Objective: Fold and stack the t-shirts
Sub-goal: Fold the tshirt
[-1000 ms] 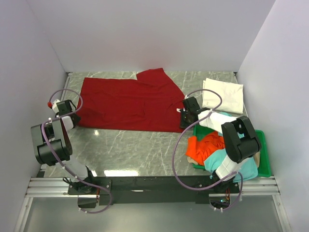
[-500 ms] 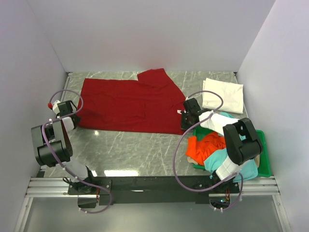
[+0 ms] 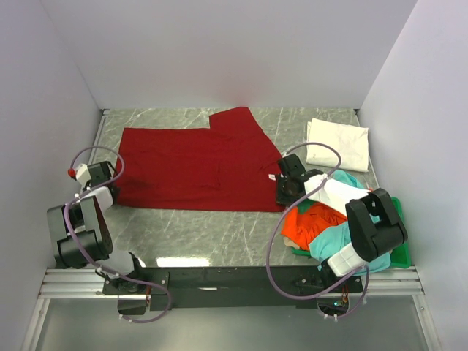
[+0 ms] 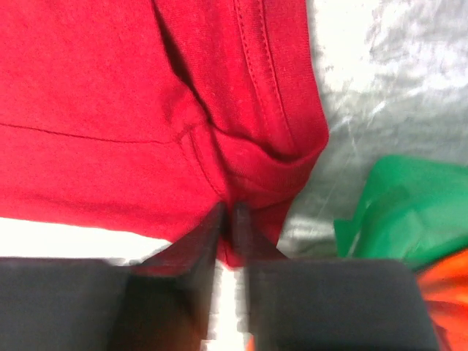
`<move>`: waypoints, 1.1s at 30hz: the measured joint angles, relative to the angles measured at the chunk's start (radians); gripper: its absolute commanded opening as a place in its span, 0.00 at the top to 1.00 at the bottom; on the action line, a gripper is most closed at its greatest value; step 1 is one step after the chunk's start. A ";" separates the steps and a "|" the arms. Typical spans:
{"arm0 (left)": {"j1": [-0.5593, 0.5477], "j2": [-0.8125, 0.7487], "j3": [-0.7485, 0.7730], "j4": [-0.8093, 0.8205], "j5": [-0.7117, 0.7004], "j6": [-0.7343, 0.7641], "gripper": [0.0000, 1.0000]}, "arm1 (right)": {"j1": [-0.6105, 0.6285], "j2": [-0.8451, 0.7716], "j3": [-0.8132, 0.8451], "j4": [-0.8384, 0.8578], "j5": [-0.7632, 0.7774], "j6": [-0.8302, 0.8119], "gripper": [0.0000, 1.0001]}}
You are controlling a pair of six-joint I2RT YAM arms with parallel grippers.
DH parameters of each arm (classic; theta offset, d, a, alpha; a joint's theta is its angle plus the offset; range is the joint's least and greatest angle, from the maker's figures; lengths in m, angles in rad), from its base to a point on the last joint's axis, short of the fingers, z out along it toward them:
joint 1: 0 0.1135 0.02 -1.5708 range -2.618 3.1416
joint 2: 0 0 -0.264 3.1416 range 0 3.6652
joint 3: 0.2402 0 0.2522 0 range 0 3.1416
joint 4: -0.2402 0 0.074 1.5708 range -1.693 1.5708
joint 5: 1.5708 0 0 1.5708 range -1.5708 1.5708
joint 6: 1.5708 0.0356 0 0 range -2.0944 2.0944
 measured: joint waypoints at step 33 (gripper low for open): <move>0.008 0.015 0.101 0.048 0.275 0.149 0.25 | -0.057 0.294 0.425 -0.016 -0.139 -0.134 0.50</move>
